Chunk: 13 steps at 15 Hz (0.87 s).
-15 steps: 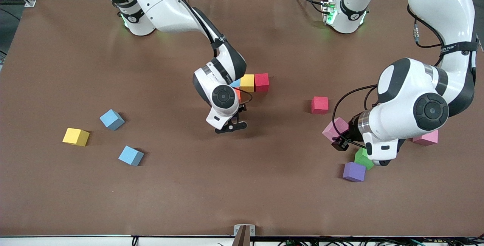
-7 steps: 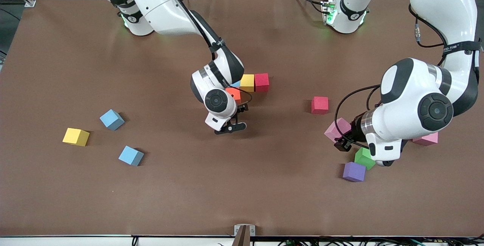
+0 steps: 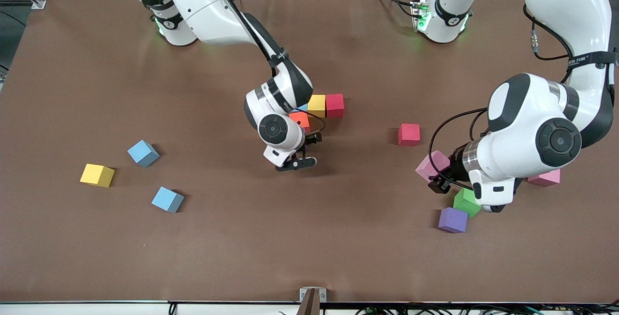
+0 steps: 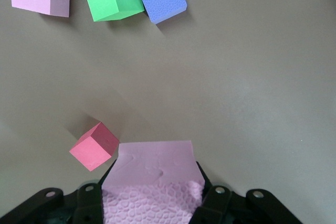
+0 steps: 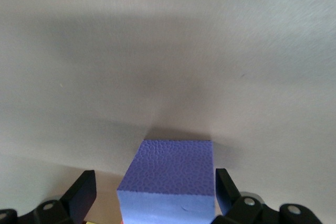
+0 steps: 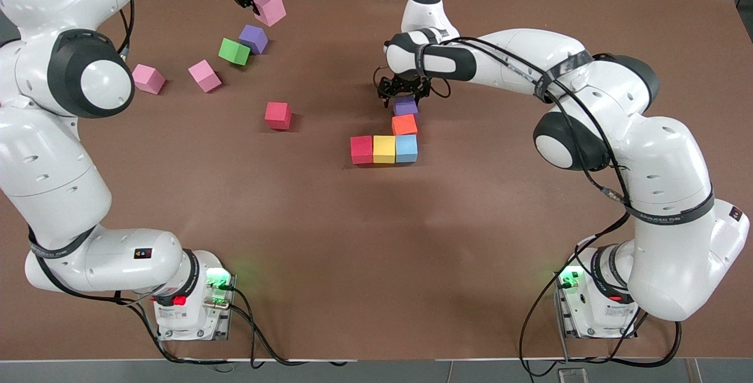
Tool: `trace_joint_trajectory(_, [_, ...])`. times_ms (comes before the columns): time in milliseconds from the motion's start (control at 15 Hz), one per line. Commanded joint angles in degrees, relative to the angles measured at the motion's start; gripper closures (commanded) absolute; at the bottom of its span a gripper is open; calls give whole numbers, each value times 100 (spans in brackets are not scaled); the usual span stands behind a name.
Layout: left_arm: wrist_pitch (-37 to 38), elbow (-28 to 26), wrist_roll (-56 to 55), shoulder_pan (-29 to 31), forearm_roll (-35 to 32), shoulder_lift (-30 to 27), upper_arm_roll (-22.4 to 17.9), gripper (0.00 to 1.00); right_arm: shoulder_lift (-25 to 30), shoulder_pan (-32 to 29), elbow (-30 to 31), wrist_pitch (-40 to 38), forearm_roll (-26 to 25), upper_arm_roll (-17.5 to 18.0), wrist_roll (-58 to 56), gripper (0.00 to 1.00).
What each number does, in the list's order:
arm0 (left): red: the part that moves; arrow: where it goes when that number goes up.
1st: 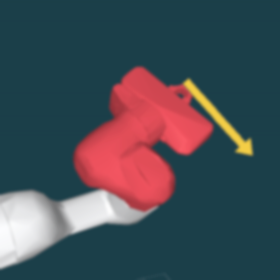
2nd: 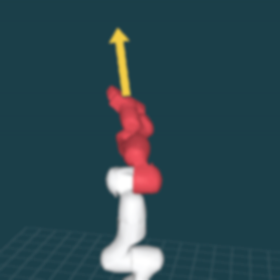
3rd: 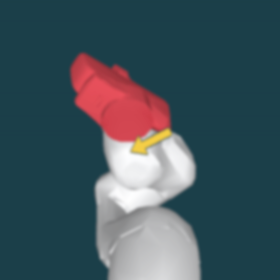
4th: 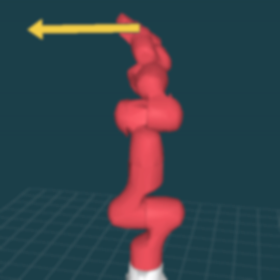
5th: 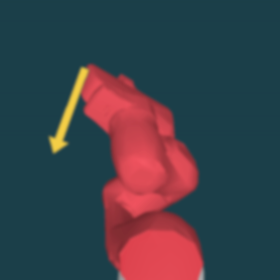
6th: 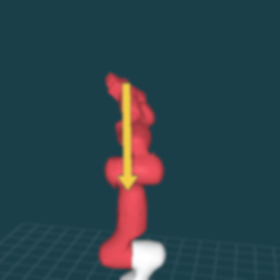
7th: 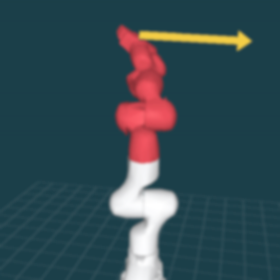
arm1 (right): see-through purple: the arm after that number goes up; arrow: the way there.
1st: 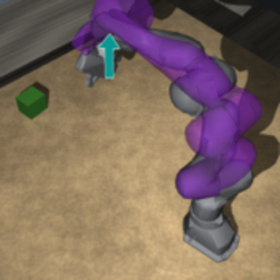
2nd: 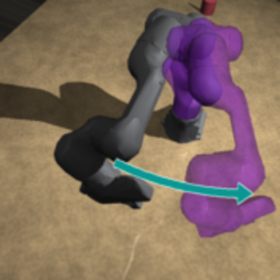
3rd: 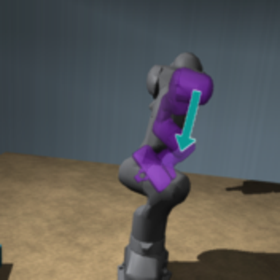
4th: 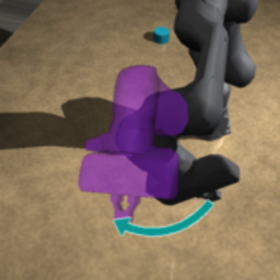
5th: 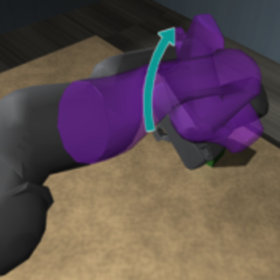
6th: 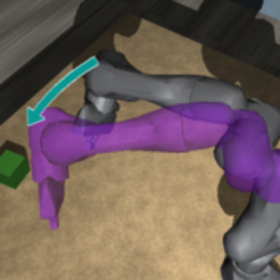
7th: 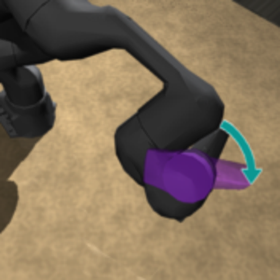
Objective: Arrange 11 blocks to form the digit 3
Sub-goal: 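Lower the purple cube below the orange cube and open the right gripper, then grasp the cyan cube with the right gripper while the left gripper moves pink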
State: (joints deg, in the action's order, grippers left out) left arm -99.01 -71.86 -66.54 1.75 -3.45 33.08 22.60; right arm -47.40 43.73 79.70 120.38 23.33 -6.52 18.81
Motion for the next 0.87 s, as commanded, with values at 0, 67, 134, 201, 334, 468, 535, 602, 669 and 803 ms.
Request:
trace_joint_trajectory(0, [92, -56, 97, 36, 3, -135, -1, 100, 625, -442, 99, -749, 50, 19, -167, 0])
trace_joint_trajectory(67, [92, -56, 97, 36, 3, -135, -1, 100, 792, -679, 20, -1005, -12, 19, -184, 0])
trace_joint_trajectory(134, [92, -56, 106, 36, 3, -135, -1, 100, 959, -942, -7, -1199, -151, 36, -280, 0])
trace_joint_trajectory(201, [101, -56, 106, 36, 3, -144, -1, 100, 1074, -1241, -7, -1340, -344, 63, -612, 0])
trace_joint_trajectory(334, [101, -56, 115, 36, 3, -162, -1, 100, 1154, -1812, -7, -1456, -696, 63, -1673, 0])
trace_joint_trajectory(468, [119, -91, 141, 36, 3, -170, -1, 100, 1154, -2357, -86, -1403, -1213, 37, -2685, 0])
trace_joint_trajectory(535, [145, -100, 141, 27, 3, -179, -1, 100, 1120, -2595, -173, -1351, -1503, 37, -3133, 0])
trace_joint_trajectory(602, [180, -100, 141, 27, 3, -205, -1, 100, 1102, -2797, -183, -1194, -1611, 54, -3625, 0])
trace_joint_trajectory(669, [180, -109, 141, 18, 3, -206, -1, 100, 1050, -2982, -174, -905, -1621, 54, -4317, 0])
trace_joint_trajectory(803, [180, -153, 124, -17, 3, -206, -1, 100, 831, -3133, -166, -308, -1638, 46, -5837, 0])
